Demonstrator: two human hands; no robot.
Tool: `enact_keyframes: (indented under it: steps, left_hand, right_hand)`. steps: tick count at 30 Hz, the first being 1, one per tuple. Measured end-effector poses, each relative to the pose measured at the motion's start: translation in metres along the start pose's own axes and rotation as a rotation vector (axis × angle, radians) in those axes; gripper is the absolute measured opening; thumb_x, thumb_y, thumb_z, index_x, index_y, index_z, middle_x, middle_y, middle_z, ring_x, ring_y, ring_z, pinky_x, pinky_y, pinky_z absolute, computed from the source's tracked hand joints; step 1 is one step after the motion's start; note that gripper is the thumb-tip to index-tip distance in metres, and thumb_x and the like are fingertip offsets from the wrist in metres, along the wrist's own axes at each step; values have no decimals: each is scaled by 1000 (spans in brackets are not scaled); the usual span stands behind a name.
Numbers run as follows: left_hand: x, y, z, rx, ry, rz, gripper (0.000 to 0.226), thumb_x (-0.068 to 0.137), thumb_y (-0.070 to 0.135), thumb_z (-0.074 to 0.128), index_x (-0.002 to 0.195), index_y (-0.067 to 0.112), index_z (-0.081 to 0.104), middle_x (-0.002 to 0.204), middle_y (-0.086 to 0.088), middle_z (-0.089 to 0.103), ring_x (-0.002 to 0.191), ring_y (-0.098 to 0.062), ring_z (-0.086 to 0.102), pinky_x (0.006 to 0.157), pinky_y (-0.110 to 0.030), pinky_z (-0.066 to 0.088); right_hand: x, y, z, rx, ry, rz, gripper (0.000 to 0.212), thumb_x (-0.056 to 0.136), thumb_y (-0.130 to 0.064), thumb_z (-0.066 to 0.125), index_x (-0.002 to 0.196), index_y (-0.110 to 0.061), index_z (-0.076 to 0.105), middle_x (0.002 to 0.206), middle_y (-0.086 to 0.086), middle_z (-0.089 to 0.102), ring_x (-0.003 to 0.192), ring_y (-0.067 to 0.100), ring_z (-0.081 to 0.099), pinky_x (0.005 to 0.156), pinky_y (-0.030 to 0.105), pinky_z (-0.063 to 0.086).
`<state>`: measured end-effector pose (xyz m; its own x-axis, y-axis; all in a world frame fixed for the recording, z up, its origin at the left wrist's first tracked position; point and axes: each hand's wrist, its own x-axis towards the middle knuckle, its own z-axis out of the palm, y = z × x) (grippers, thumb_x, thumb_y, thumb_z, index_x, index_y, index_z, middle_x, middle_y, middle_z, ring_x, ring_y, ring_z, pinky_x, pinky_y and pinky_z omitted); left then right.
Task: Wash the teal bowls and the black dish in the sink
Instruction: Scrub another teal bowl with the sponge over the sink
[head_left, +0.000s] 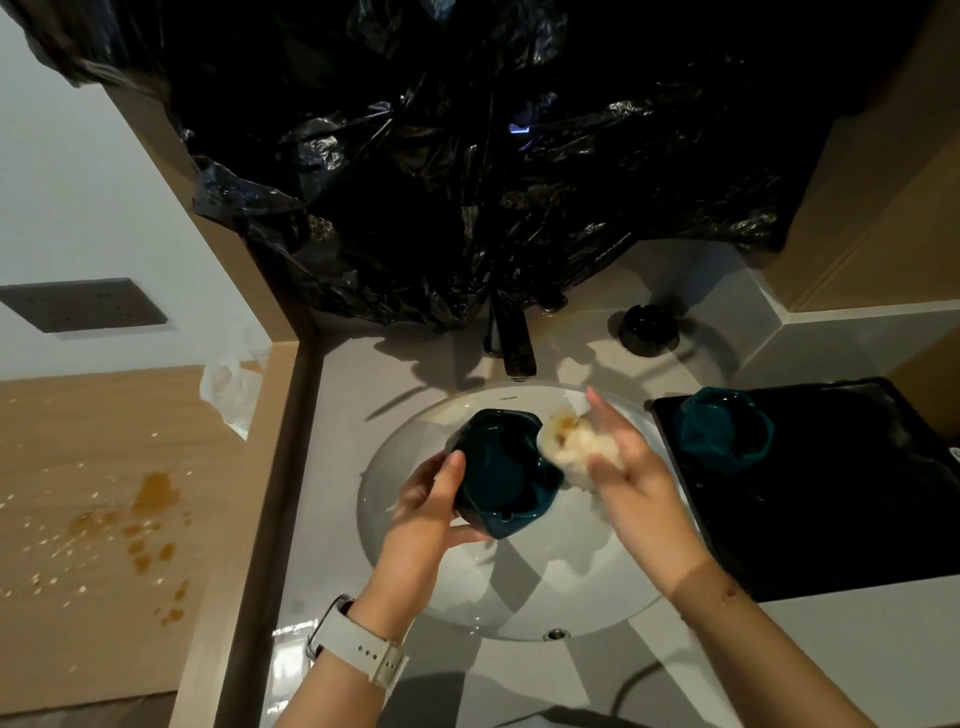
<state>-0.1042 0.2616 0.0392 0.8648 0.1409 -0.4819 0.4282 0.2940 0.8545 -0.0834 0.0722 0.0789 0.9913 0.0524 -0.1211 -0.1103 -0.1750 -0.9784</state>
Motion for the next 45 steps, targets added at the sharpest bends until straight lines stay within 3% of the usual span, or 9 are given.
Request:
enact_keyframes:
  steps: [3, 6, 15, 19, 23, 27, 31, 36, 45]
  left_hand:
    - [3, -2, -2, 96, 16, 9, 39, 94, 38, 59, 127, 18, 61, 115, -12, 70, 101, -26, 71, 75, -48, 62]
    - [-1, -3, 3, 135, 8, 6, 36, 94, 40, 58, 123, 19, 64, 113, -11, 72, 95, -27, 73, 75, -50, 61]
    - [-7, -1, 10, 170, 87, 47, 19, 98, 31, 56, 108, 18, 66, 97, -7, 74, 79, -17, 74, 61, -42, 62]
    - [-5, -6, 12, 325, 112, 108, 14, 97, 33, 56, 106, 25, 63, 94, 5, 72, 81, -8, 70, 72, -31, 61]
    - [-9, -11, 20, 227, 64, 13, 24, 99, 32, 54, 111, 14, 66, 91, -9, 75, 79, -25, 74, 69, -49, 62]
    - [-9, -10, 24, 201, 119, 25, 22, 99, 32, 55, 110, 16, 65, 95, -6, 74, 82, -23, 74, 68, -49, 62]
    - [-7, -11, 30, 328, 128, 139, 23, 96, 41, 56, 111, 25, 63, 101, -1, 74, 93, -23, 72, 80, -49, 60]
    - [-4, -22, 43, 285, 139, 59, 14, 99, 31, 54, 93, 24, 66, 86, -2, 73, 88, -28, 71, 83, -56, 56]
    - [-4, -2, 63, 134, -31, 29, 29, 101, 39, 46, 105, 19, 67, 99, -6, 73, 86, -21, 73, 57, -33, 60]
  right_hand:
    - [-5, -5, -2, -162, -145, -160, 73, 84, -7, 70, 127, -57, 39, 114, -13, 59, 88, 7, 67, 77, 13, 50]
    - [1, -5, 12, -418, -145, -269, 41, 77, -21, 78, 105, -36, 54, 107, -14, 56, 91, 3, 60, 79, 13, 46]
    - [24, -10, 28, -1196, -487, -380, 27, 91, -15, 43, 107, -16, 65, 119, 3, 53, 87, 28, 59, 73, 30, 46]
    - [22, -12, 21, -859, -757, -213, 21, 86, -10, 50, 92, -11, 70, 102, -2, 57, 92, 18, 57, 84, 31, 49]
    - [27, -4, 28, -717, -694, -269, 17, 81, -5, 57, 83, -13, 71, 103, -6, 60, 96, 10, 55, 86, 31, 47]
    - [31, 8, 24, -920, -409, -302, 27, 90, -12, 41, 102, -10, 66, 104, 12, 61, 91, 31, 60, 72, 36, 48]
    - [23, 13, 25, -1271, -497, -276, 27, 85, 1, 47, 106, -3, 63, 112, 10, 58, 91, 33, 61, 76, 35, 50]
    - [30, 7, 0, -756, -669, -157, 16, 80, -8, 64, 86, -16, 77, 83, -17, 56, 82, 4, 53, 74, 10, 40]
    - [20, 0, -22, -227, -101, -225, 30, 85, 6, 59, 94, -21, 69, 103, -11, 62, 97, 1, 59, 86, 17, 48]
